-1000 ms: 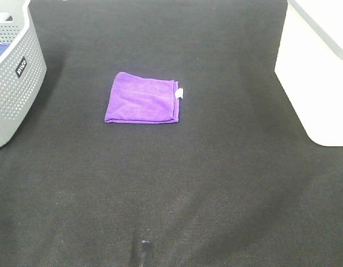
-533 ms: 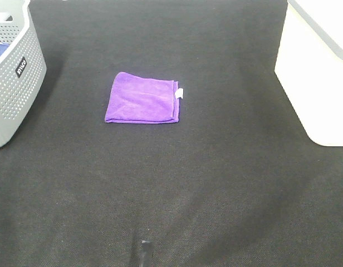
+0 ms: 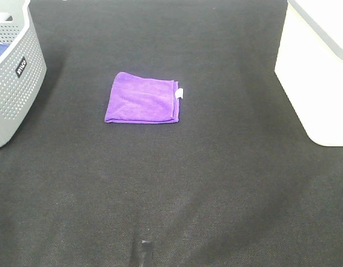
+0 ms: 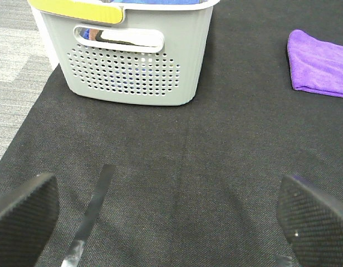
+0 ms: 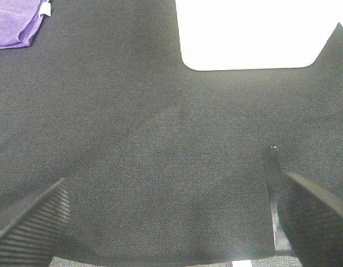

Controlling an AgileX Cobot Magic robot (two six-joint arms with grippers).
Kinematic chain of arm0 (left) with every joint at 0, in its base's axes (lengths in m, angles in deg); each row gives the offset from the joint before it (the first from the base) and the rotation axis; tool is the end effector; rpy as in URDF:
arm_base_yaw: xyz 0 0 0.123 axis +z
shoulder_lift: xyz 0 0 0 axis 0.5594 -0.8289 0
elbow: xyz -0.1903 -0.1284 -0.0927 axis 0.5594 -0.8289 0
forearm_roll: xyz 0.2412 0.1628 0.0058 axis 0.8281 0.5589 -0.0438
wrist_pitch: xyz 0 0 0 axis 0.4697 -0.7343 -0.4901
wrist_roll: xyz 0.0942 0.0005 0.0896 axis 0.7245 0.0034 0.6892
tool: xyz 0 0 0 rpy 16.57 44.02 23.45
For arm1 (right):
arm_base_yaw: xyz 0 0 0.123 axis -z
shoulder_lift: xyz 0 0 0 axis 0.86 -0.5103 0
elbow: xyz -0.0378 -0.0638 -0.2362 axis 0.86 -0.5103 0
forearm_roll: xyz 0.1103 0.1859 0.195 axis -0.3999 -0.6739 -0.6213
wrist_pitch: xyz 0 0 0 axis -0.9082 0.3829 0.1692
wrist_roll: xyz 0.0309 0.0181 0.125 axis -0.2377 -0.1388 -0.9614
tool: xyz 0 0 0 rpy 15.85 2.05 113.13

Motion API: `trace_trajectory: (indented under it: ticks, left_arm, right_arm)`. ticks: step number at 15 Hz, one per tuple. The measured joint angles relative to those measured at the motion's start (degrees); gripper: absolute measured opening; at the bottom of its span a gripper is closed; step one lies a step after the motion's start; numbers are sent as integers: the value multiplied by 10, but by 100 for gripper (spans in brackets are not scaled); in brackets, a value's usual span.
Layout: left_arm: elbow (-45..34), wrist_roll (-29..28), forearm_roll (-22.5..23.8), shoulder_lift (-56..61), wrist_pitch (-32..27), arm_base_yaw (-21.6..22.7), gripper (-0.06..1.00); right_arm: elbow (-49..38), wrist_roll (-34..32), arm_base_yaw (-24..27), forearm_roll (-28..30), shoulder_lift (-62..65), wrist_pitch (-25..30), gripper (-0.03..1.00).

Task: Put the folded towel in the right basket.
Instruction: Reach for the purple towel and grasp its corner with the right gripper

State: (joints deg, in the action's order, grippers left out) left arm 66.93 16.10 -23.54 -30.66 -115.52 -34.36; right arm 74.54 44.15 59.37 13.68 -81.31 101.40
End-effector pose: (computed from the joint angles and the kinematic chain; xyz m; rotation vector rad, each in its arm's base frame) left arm 0.1024 0.0110 0.2793 -0.1758 2.0238 0.0078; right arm 0.1037 -0.0026 0.2607 0.0107 2.1216 -0.0215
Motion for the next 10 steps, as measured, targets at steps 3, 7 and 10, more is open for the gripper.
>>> trace_trajectory:
  ticks: [3,7,10]
  left_arm:
    - [0,0,0,0,0,0,99]
    - [0,0,0,0,0,0,99]
    - [0,0,0,0,0,0,99]
  right_arm:
    - [0,0,0,0,0,0,96]
    - [0,0,0,0,0,0,96]
    - [0,0,0,0,0,0,96]
